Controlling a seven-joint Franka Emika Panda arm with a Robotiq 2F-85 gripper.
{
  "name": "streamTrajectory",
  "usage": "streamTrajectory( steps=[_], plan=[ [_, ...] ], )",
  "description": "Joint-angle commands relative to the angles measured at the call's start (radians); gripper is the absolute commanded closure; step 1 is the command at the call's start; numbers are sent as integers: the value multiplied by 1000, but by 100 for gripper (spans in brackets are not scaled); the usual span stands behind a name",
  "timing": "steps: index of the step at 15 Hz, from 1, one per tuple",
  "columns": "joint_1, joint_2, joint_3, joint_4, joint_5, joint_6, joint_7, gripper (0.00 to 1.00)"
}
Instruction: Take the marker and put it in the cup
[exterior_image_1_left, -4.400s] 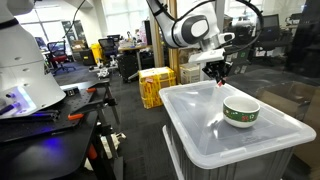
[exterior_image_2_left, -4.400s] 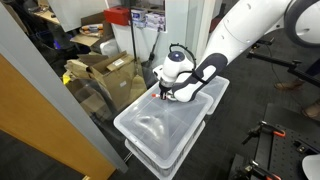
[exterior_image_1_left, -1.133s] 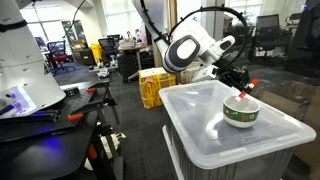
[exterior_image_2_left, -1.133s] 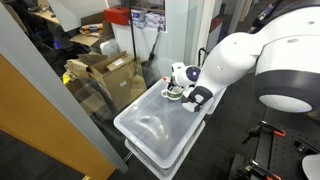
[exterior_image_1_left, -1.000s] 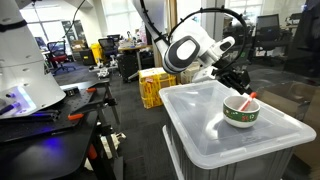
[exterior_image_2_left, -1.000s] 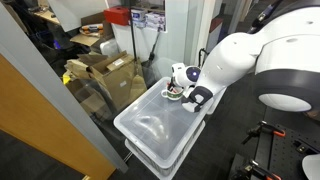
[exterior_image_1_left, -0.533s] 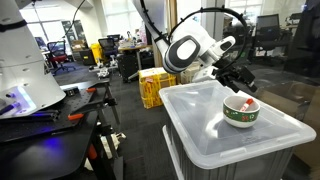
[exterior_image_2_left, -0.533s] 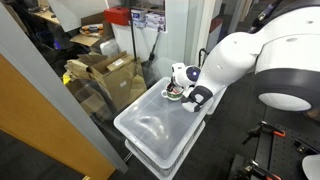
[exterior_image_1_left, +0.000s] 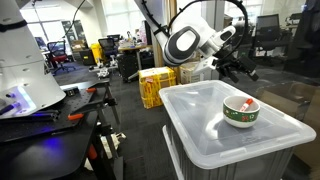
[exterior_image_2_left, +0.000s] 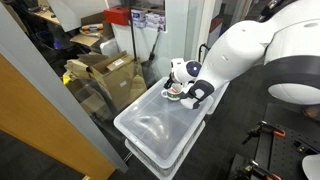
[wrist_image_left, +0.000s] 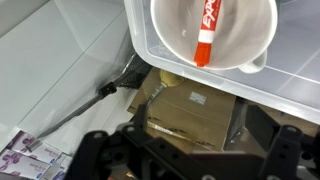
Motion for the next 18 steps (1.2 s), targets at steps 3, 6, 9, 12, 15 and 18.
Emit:
streamTrajectory(
  steps=[3, 6, 9, 12, 15, 18],
  plan=[
    [29, -154, 15, -123, -4, 0, -28, 0],
    [44, -212, 20, -158, -12, 0, -37, 0],
    [63, -266, 26, -184, -19, 0, -50, 0],
    [77, -313, 36, -204, -27, 0, -70, 0],
    [71, -362, 63, -218, -53, 0, -90, 0],
    [24, -421, 133, -228, -117, 0, -111, 0]
  ],
)
